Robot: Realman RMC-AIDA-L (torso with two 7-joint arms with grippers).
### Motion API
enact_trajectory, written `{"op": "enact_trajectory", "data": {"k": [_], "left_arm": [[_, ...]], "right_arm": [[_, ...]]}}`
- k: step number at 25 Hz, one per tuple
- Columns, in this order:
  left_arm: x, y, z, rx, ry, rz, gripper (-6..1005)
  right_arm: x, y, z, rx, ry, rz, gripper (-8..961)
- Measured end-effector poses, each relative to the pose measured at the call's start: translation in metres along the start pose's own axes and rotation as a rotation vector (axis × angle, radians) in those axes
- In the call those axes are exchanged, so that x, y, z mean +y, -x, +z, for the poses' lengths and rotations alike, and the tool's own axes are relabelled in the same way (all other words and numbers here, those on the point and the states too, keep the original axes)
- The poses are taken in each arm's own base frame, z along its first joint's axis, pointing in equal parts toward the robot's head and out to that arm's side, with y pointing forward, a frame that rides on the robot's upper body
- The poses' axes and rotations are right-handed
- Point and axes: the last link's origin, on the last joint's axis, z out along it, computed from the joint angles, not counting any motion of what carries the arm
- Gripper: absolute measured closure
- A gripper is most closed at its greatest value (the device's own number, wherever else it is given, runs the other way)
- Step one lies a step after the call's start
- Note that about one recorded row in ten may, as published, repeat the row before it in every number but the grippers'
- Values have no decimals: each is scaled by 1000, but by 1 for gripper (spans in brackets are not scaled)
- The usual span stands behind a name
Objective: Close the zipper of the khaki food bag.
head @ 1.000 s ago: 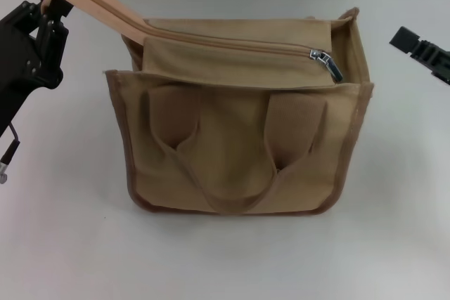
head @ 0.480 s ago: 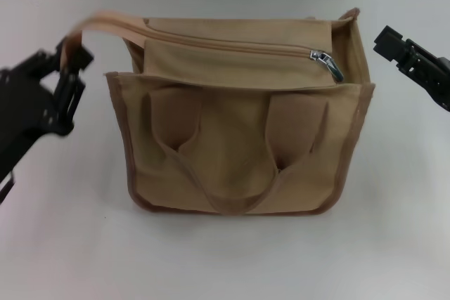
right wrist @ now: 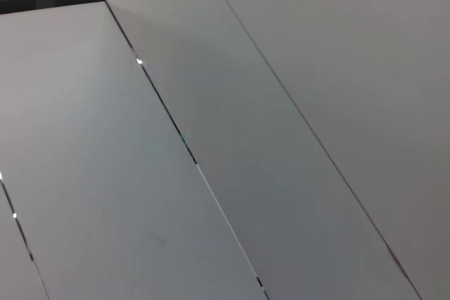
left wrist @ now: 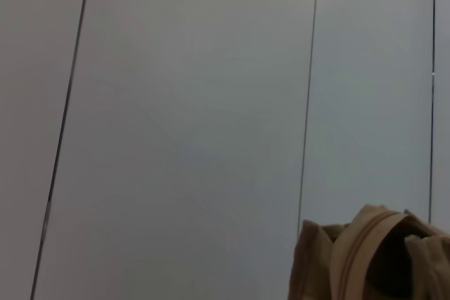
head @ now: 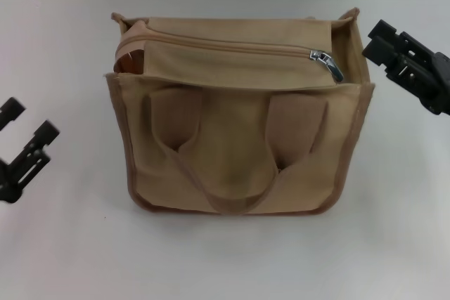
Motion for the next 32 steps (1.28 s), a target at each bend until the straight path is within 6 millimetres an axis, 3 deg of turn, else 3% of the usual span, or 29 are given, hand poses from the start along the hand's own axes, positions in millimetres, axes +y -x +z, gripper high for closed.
{"op": "enact_trajectory", "data": {"k": [3, 5, 11, 15, 32], "left_arm": [[5, -3, -6, -11, 61, -18, 354], [17, -3, -8, -53, 199, -34, 329], [28, 0, -3, -163, 410, -32, 254], [32, 2, 5, -246, 566, 16, 216], [24, -6, 44, -358, 732, 5, 216]], "right_arm": [[4, -2, 2, -6, 21, -56, 227], [16, -8, 5, 1, 101, -172, 218], [39, -19, 6, 55, 283, -275, 219], [47, -31, 5, 213, 416, -332, 219], [30, -54, 23, 570, 495, -337, 219]]}}
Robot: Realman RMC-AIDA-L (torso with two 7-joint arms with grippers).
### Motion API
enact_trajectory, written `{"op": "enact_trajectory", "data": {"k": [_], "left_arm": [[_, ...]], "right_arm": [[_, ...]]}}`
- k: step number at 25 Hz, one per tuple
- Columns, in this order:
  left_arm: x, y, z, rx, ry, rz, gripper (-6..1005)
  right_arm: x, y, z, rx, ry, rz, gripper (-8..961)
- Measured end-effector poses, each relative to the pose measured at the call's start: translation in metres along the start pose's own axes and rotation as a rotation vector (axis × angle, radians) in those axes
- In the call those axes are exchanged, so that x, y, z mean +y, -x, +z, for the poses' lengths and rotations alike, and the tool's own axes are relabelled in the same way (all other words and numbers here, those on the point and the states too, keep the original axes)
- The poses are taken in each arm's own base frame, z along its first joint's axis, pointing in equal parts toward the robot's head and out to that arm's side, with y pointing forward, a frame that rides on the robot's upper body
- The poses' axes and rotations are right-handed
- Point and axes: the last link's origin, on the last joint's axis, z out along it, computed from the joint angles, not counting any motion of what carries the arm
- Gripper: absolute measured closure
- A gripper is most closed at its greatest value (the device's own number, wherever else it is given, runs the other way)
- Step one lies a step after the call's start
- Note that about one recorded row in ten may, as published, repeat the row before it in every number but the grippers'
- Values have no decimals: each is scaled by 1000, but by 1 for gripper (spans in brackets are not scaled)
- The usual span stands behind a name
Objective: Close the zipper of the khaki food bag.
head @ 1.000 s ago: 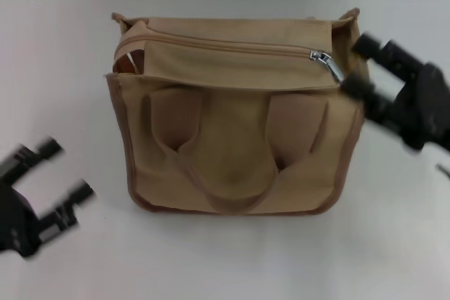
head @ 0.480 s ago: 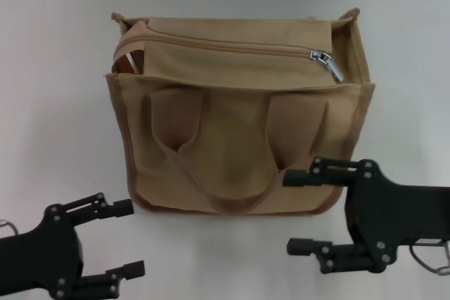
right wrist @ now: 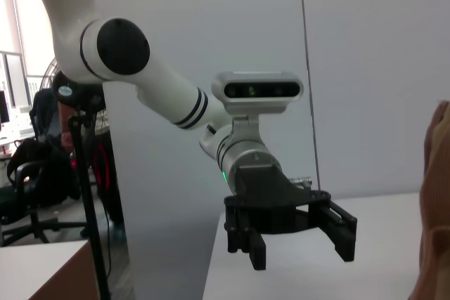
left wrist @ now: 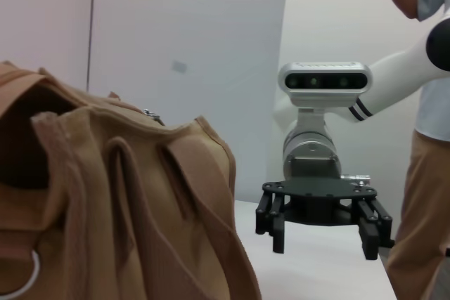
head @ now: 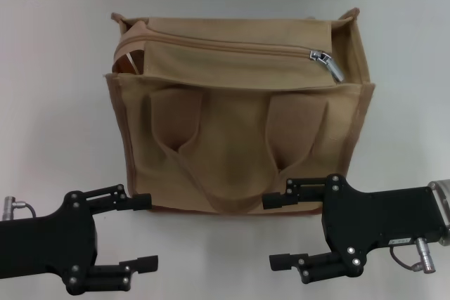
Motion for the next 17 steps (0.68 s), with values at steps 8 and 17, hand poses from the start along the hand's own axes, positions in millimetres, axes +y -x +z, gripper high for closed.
{"op": "enact_trajectory", "data": {"k": [8, 17], "left_arm": [[1, 2, 5, -14, 20, -1, 216], [1, 3, 6, -18, 19, 2, 216]], "right_arm": [[-2, -3, 2, 28, -5, -1, 219], [-4, -2, 3, 29, -3, -2, 219]]}}
